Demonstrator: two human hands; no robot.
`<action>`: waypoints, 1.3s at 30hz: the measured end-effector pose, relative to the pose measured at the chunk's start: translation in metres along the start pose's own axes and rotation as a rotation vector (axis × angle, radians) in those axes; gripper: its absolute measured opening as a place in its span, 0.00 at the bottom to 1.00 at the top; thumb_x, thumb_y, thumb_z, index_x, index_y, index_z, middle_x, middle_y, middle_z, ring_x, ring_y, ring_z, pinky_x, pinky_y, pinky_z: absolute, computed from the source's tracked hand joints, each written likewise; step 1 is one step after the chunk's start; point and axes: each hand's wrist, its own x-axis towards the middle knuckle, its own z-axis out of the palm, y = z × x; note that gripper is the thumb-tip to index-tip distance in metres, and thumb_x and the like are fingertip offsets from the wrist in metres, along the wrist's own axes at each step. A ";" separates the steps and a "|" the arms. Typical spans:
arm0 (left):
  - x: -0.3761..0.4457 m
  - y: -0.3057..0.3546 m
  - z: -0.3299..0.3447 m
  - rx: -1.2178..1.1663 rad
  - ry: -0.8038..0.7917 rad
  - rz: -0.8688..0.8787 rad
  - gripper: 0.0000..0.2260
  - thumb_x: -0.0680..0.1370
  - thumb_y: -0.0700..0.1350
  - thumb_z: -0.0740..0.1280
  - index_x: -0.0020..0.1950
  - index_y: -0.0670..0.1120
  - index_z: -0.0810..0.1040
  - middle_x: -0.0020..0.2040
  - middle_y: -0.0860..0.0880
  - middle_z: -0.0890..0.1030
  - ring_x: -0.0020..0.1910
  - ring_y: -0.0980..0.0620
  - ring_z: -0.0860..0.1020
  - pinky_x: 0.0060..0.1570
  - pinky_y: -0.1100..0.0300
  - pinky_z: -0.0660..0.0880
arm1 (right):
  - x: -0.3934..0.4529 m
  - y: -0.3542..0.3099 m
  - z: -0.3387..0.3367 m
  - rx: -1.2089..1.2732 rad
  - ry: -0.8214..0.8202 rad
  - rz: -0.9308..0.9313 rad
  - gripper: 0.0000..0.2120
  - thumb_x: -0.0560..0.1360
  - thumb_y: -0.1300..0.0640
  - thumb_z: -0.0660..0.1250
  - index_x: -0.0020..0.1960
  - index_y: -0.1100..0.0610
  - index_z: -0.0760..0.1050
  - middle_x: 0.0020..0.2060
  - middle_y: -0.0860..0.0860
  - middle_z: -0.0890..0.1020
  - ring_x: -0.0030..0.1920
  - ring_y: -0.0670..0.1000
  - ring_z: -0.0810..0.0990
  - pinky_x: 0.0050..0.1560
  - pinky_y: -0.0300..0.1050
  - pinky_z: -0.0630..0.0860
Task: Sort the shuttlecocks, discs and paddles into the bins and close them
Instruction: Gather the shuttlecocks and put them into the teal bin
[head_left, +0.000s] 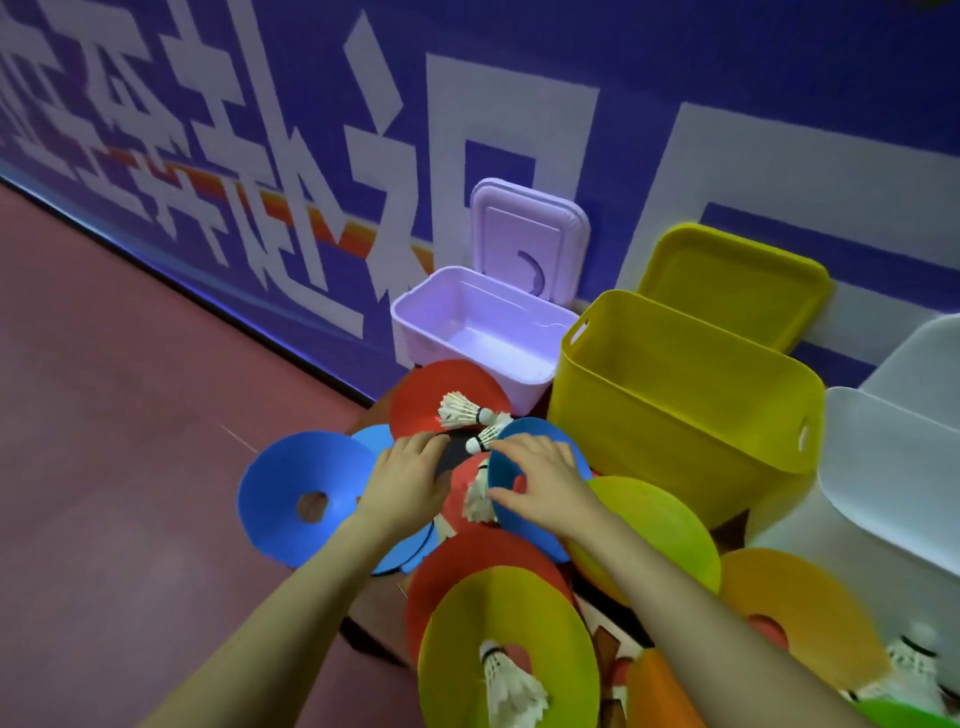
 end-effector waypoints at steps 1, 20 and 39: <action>0.005 -0.007 0.002 -0.009 -0.003 -0.002 0.21 0.76 0.49 0.60 0.68 0.43 0.69 0.66 0.45 0.72 0.64 0.41 0.70 0.58 0.49 0.66 | 0.007 -0.001 0.005 -0.024 -0.025 -0.008 0.28 0.72 0.40 0.64 0.69 0.47 0.67 0.66 0.45 0.70 0.67 0.50 0.64 0.63 0.45 0.54; 0.154 -0.074 0.052 0.106 -0.295 0.437 0.27 0.80 0.51 0.59 0.76 0.50 0.54 0.77 0.48 0.54 0.75 0.47 0.51 0.70 0.51 0.51 | 0.044 -0.010 0.052 -0.370 0.291 0.206 0.13 0.71 0.45 0.58 0.41 0.42 0.81 0.40 0.38 0.82 0.54 0.46 0.72 0.60 0.54 0.56; 0.155 -0.090 0.040 -0.073 0.101 0.595 0.19 0.70 0.44 0.74 0.59 0.46 0.77 0.48 0.48 0.81 0.45 0.44 0.79 0.44 0.51 0.71 | 0.042 -0.036 0.055 -0.107 0.567 0.325 0.11 0.75 0.49 0.62 0.47 0.50 0.82 0.39 0.43 0.82 0.45 0.44 0.75 0.53 0.41 0.62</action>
